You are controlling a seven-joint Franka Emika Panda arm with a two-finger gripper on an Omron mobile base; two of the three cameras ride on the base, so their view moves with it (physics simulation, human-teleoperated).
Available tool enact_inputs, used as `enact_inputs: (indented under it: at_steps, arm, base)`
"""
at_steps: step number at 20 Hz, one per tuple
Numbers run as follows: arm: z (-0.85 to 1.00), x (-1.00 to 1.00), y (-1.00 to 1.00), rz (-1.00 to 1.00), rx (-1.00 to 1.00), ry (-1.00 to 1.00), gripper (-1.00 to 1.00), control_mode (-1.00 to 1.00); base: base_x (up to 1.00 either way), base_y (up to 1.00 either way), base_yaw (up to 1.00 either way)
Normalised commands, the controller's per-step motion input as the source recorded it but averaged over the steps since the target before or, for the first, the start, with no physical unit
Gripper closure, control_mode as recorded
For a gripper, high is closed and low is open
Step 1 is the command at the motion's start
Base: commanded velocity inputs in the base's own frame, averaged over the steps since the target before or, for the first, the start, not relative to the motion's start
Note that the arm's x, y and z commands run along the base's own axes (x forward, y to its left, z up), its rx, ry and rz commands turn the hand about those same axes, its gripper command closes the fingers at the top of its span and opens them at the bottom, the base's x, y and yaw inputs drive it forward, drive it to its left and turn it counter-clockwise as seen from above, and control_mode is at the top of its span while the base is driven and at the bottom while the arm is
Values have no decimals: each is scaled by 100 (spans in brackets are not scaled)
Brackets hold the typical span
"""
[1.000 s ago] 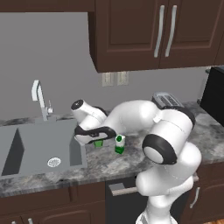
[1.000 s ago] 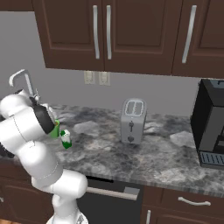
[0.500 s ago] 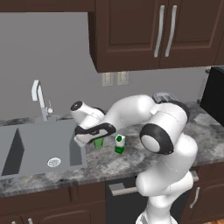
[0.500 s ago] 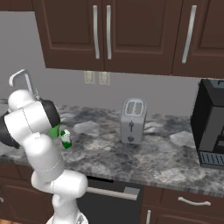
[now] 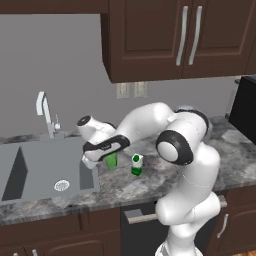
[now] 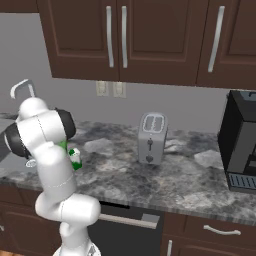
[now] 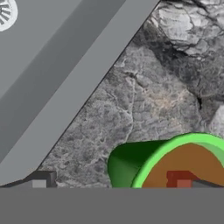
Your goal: Place the microwavable item in the microwave. Then, close the microwave door and press the start button.
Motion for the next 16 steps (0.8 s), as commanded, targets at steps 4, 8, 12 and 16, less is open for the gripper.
enact_inputs:
  at_steps: [4, 8, 12, 16]
  arm:
    - [-17, 0, 3, 3, -1, 8, 100, -100]
    - [-4, -8, 0, 0, 0, 1, 100, -100]
    - [0, -22, -8, 0, 0, 0, 100, -100]
    - [0, -24, -25, 0, 0, 0, 100, -100]
  base:
    - [0, 0, 0]
    - [0, 0, 0]
    - [0, 0, 0]
    - [0, 0, 0]
